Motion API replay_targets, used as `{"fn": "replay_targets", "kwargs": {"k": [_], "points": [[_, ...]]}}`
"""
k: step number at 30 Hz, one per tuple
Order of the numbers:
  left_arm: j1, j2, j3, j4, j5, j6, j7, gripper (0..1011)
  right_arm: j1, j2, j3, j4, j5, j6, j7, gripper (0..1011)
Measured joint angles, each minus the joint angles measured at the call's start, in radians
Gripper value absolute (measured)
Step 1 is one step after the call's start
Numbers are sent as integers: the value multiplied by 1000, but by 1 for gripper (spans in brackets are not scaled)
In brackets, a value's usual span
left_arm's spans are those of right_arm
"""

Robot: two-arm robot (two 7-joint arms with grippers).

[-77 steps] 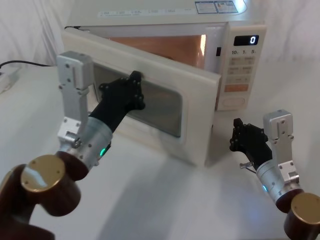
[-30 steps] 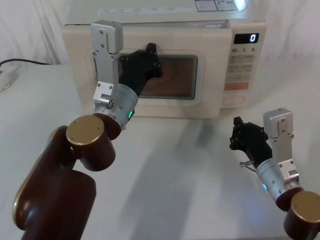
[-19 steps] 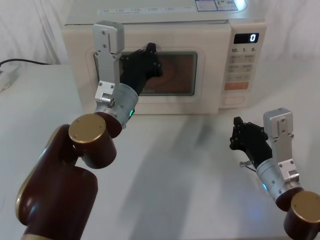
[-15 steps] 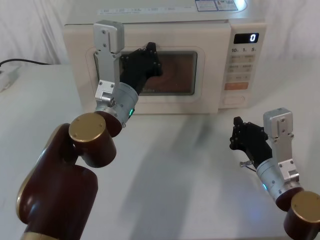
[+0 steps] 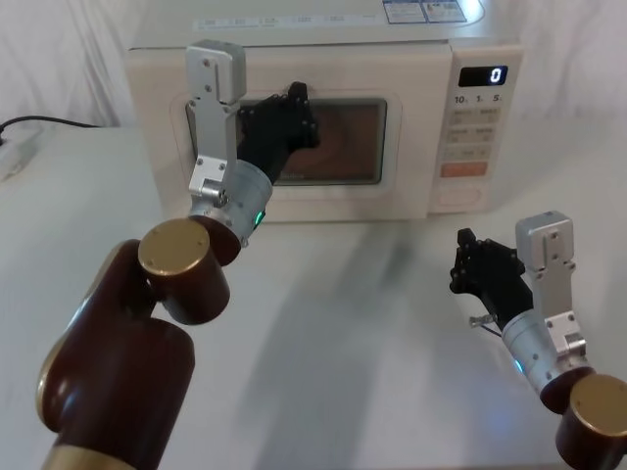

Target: Press the button to open the microwave door with one hand; close the microwave door with the other hand.

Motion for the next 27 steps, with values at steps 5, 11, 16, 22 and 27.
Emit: {"fn": "replay_targets", "kwargs": {"k": [5,11,16,22,27], "points": [[-6,-2,-1,6,-1,-2,-3,0,0,0,0,0,0,0,0,0],[-9,-4,0,11,-3,-4,-8,0,0,0,0,0,0,0,0,0],[-12,-4,0,12,-5,-6,-11,0,0,0,0,0,0,0,0,0],[-17,-5,-1,18,-7,-7,-10,0,0,0,0,0,0,0,0,0],[-18,-5,-1,21,-8,-8,-11,0,0,0,0,0,0,0,0,0]]}}
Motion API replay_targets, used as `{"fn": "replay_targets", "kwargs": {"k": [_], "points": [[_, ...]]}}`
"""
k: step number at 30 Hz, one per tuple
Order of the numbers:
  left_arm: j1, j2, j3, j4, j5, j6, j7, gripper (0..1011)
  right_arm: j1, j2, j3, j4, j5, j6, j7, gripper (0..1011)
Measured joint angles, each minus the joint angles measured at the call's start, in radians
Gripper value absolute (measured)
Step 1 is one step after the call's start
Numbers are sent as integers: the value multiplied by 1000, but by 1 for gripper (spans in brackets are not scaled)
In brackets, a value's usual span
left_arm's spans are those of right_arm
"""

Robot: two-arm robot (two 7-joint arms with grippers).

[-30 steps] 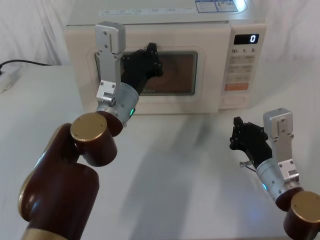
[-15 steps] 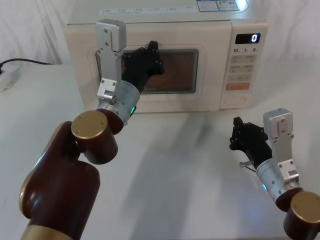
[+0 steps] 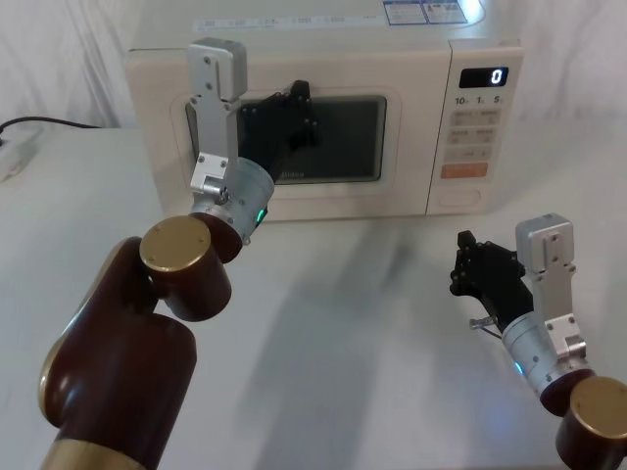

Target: Press the button to open the microwave door with one hand; close the microwave door with the other hand.

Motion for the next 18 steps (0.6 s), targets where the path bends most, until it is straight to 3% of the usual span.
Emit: {"fn": "replay_targets", "kwargs": {"k": [9,18], "points": [[40,4,3,-47,-1,-2,5,0,0,0,0,0,0,0,0,0],[141,28,-10,-155,12,10,40,0,0,0,0,0,0,0,0,0]]}}
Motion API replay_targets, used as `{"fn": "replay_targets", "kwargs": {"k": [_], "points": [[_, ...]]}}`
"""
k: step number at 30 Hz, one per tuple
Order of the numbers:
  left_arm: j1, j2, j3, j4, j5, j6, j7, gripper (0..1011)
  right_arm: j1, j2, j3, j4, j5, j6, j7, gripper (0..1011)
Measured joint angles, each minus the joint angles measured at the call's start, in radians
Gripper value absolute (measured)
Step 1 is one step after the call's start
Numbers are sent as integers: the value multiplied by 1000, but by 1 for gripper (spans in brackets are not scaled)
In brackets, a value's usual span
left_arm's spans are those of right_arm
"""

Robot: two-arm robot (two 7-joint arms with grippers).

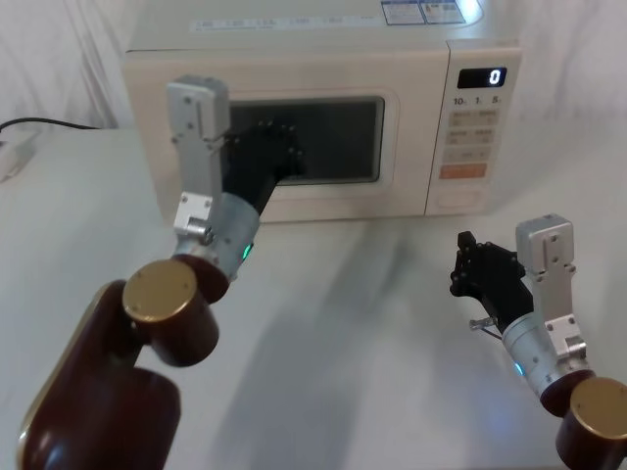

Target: Press the button to open the microwave door with one hand; close the microwave door with the other hand.

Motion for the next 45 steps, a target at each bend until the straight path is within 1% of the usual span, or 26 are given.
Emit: {"fn": "replay_targets", "kwargs": {"k": [5,6,8,9,13,14,15,17,18,20,21,23,27,30,36,41,45], "points": [[51,24,-24,-52,0,16,8,0,0,0,0,0,0,0,0,0],[71,32,-35,-74,-4,24,10,0,0,0,0,0,0,0,0,0],[93,41,-44,-95,-7,32,11,0,0,0,0,0,0,0,0,0],[116,51,-55,-116,-12,39,11,0,0,0,0,0,0,0,0,0],[179,73,-79,-171,-24,49,10,0,0,0,0,0,0,0,0,0],[194,77,-83,-184,-27,49,10,0,0,0,0,0,0,0,0,0],[226,84,-92,-209,-32,50,10,0,0,0,0,0,0,0,0,0],[254,90,-99,-230,-36,49,10,0,0,0,0,0,0,0,0,0],[284,95,-107,-252,-40,48,11,0,0,0,0,0,0,0,0,0],[316,99,-115,-273,-43,45,14,0,0,0,0,0,0,0,0,0],[329,100,-119,-281,-44,43,16,0,0,0,0,0,0,0,0,0],[375,106,-131,-310,-43,27,22,0,0,0,0,0,0,0,0,0],[421,109,-145,-337,-44,16,26,0,0,0,0,0,0,0,0,0],[447,110,-154,-348,-47,8,26,0,0,0,0,0,0,0,0,0],[469,108,-167,-353,-53,-5,26,0,0,0,0,0,0,0,0,0],[470,102,-176,-342,-54,-14,26,0,0,0,0,0,0,0,0,0],[467,95,-182,-334,-50,-15,40,0,0,0,0,0,0,0,0,0]]}}
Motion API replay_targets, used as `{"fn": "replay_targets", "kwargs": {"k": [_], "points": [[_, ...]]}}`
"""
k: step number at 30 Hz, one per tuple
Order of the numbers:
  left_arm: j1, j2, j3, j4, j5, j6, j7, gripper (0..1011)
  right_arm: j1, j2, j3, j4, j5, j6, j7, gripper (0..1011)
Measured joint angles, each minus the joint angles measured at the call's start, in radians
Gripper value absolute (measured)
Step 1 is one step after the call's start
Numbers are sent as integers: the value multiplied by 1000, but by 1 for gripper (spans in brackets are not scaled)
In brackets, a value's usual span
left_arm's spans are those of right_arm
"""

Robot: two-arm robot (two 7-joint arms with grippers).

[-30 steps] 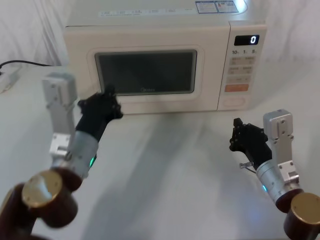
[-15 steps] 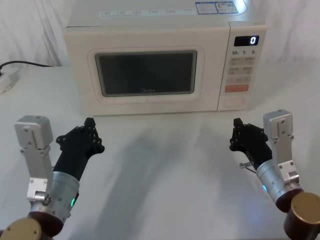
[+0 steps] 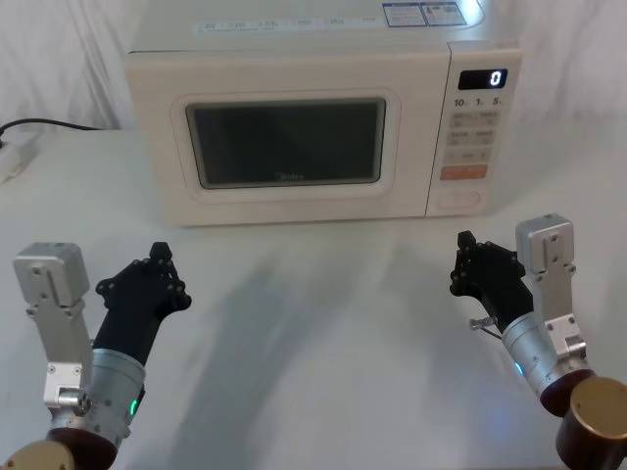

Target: Press the button to open the microwave door with one hand; close the microwave door with the other hand.

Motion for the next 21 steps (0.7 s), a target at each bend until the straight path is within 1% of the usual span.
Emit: {"fn": "replay_targets", "kwargs": {"k": [21], "points": [[-1,3,4,0,0,1,-5,0,0,0,0,0,0,0,0,0]]}}
